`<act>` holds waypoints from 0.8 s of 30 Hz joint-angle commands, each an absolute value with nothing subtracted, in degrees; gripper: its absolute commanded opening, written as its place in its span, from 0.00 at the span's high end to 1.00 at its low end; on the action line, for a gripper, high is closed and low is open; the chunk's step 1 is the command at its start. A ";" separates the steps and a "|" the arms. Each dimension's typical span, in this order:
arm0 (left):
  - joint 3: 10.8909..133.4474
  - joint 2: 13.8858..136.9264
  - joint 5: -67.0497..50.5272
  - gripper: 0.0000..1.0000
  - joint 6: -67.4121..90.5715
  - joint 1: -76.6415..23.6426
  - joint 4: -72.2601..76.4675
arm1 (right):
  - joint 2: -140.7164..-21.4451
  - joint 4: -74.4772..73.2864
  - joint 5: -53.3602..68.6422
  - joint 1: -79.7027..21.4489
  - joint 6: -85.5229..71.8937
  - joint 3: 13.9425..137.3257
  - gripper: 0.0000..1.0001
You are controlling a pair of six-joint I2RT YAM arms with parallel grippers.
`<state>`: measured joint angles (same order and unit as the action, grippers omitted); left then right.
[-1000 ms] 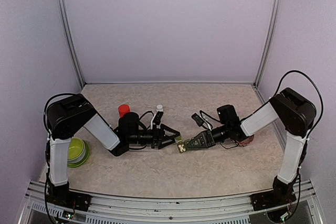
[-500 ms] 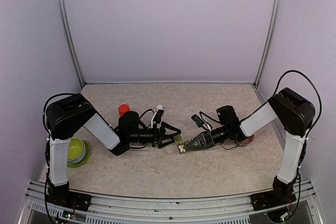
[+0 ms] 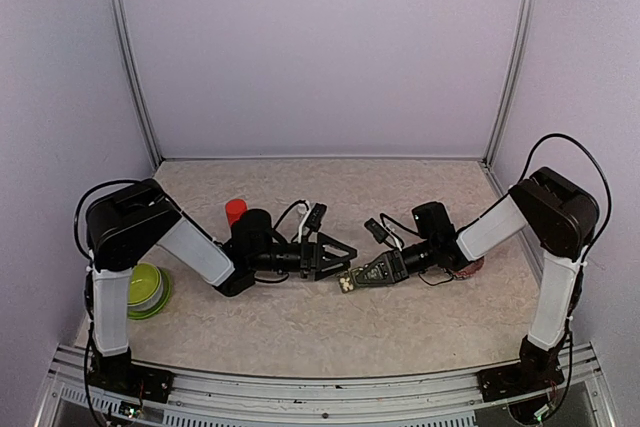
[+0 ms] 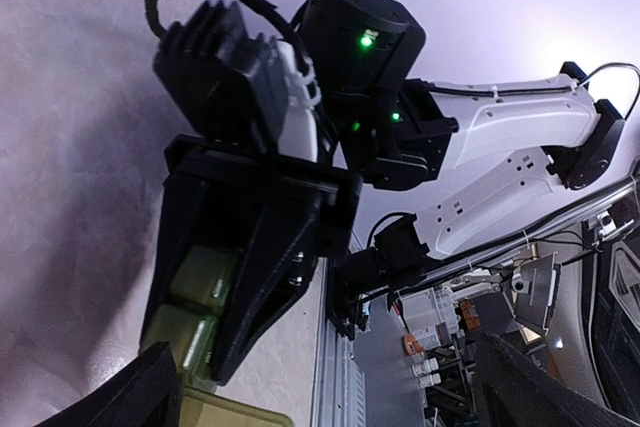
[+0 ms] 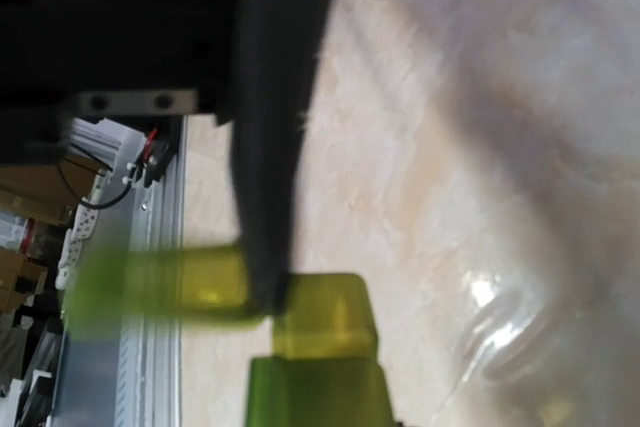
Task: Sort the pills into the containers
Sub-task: Close the lid of the pill container.
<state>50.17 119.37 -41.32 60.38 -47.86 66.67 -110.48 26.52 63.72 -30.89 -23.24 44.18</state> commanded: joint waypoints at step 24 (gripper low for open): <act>46.66 118.21 -40.16 0.01 57.83 -53.32 69.61 | -111.27 32.44 63.98 -28.27 -28.19 42.53 0.82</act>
<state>47.09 116.53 -40.66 57.41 -52.51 67.29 -111.00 28.45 62.54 -29.10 -25.34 43.66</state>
